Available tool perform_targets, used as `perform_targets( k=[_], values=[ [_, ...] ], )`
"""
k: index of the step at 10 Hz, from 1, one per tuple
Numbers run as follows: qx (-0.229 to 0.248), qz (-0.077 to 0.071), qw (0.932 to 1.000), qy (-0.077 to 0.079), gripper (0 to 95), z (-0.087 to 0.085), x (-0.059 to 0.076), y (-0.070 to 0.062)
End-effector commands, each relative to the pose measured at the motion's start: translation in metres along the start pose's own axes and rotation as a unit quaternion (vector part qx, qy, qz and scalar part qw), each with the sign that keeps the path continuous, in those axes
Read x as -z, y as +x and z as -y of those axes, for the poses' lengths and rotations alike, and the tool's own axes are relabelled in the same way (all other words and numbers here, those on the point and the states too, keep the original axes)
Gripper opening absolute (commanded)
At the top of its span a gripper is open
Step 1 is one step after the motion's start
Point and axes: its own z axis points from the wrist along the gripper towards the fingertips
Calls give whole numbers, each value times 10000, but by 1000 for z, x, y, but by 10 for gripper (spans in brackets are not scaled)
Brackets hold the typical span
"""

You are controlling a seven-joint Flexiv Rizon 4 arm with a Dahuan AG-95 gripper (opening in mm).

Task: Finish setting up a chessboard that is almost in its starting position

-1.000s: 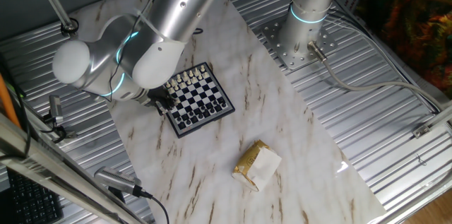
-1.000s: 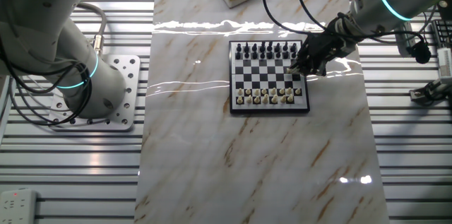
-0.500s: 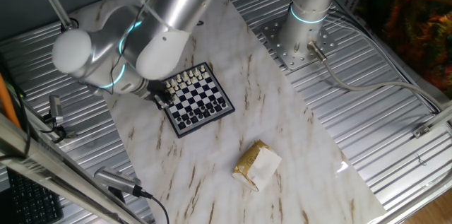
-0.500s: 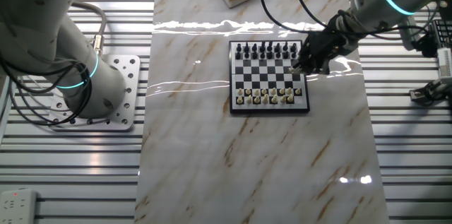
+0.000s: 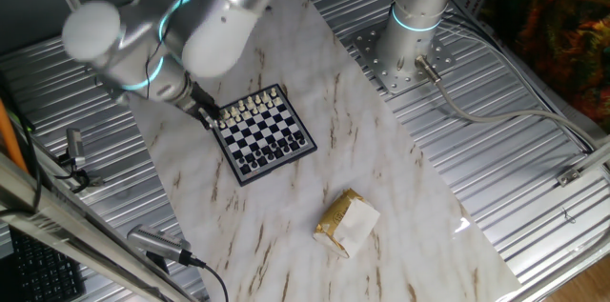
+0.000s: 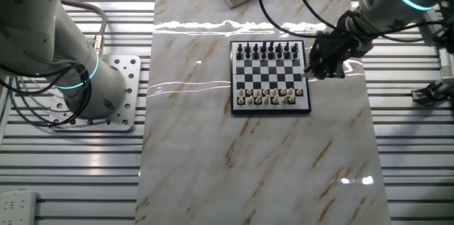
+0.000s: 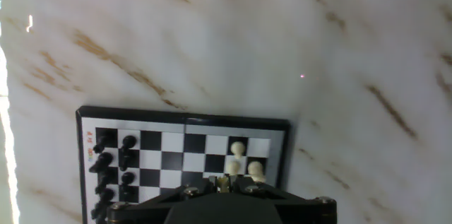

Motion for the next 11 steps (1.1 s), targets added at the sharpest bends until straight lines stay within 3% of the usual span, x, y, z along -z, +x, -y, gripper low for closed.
perform_targets(
  k=[1, 3, 5, 6, 7, 9, 11],
  values=[
    [107, 278, 9995, 64, 0, 5, 8, -3],
    [242, 638, 9976, 126, 0, 10, 15, -2],
    [319, 886, 9954, 150, 0, 15, 16, 0],
    [330, 933, 9949, 169, 0, 16, 16, 0],
    [373, 1139, 9926, 209, 0, 19, 12, -2],
    [461, 1319, 9899, 229, 0, 24, 9, -4],
    [501, 1398, 9887, 214, 0, 27, 9, -4]
  ],
)
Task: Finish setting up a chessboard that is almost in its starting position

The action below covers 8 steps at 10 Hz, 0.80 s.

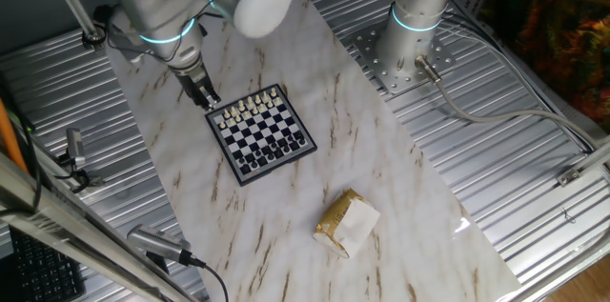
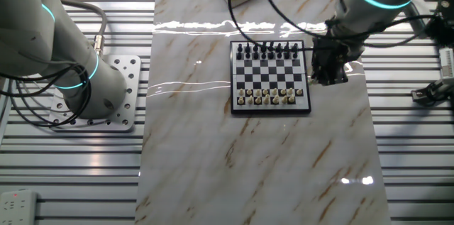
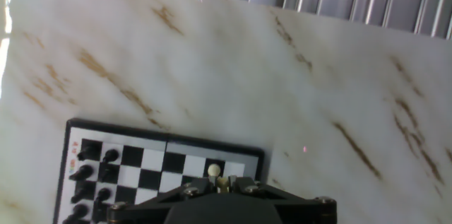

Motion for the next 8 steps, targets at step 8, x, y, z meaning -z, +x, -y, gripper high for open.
perform_targets(
  k=[8],
  values=[
    [342, 714, 9968, -104, 0, 4, -8, -8]
  ],
)
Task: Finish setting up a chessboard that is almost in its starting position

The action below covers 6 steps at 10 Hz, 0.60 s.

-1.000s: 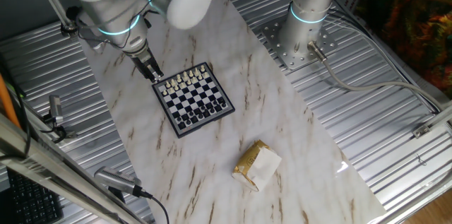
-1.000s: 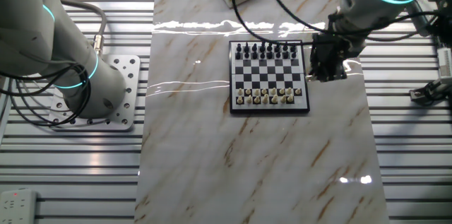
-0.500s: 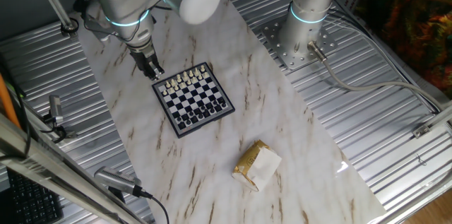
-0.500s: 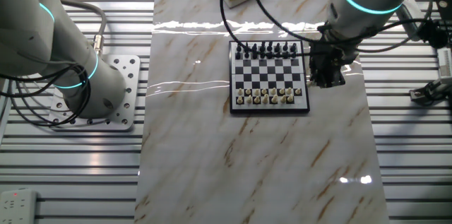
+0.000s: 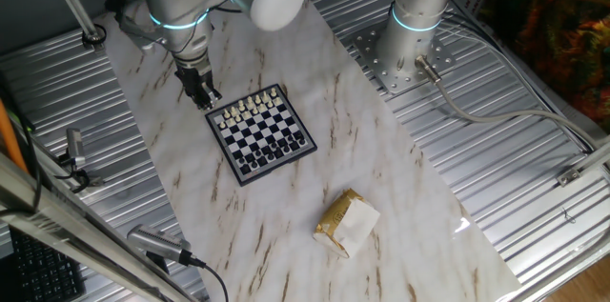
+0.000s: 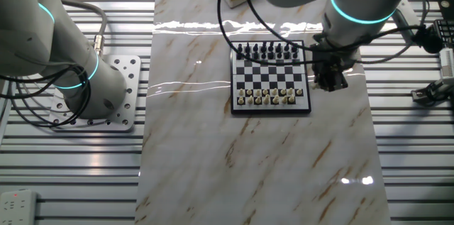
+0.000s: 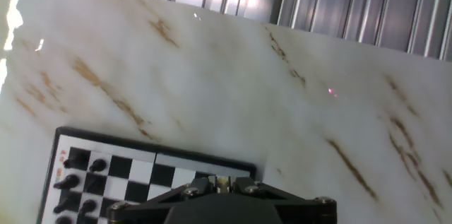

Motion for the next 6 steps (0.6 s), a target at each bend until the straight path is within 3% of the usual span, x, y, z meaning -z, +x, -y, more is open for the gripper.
perform_targets(
  k=[1, 3, 6],
  values=[
    [120, 176, 9998, -26, 0, 0, -1, -2],
    [212, 331, 9992, -69, 0, 1, -4, -2],
    [508, 358, 9979, -164, 0, 4, -10, -2]
  ],
)
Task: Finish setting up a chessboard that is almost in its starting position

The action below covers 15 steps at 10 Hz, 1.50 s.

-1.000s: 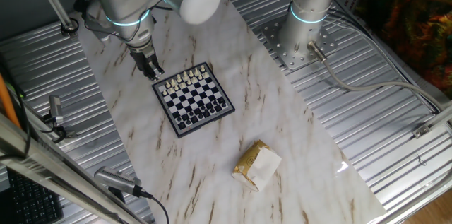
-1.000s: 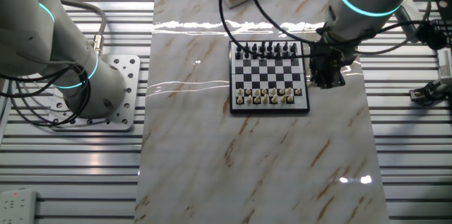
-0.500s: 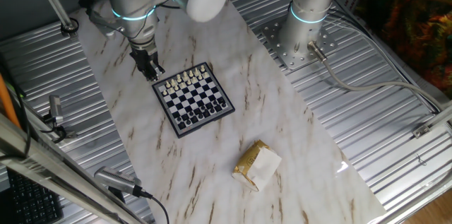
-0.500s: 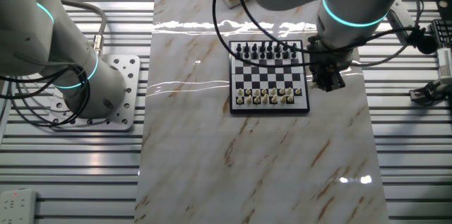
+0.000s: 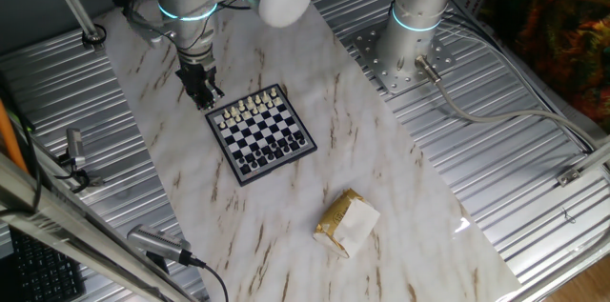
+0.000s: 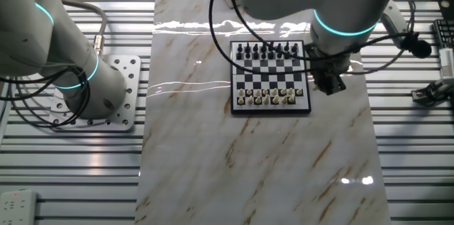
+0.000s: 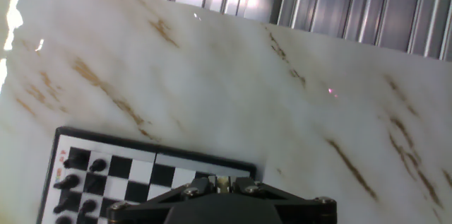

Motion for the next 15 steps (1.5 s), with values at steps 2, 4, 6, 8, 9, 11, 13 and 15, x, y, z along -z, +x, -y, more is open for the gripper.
perform_targets(
  k=[2, 4, 6, 8, 9, 11, 13, 15],
  values=[
    [314, 7, 9994, -143, 0, 2, -7, 0],
    [430, 46, 9989, -204, 0, 3, -10, 2],
    [562, 77, 9981, -239, 0, 4, -12, 6],
    [641, 143, 9975, -257, 0, 3, -16, 11],
    [653, 189, 9973, -278, 0, 2, -16, 11],
    [661, 288, 9969, -303, 0, 0, -19, 10],
    [653, 382, 9966, -315, 0, -4, -24, 12],
    [674, 391, 9965, -317, 0, -5, -27, 15]
  ],
)
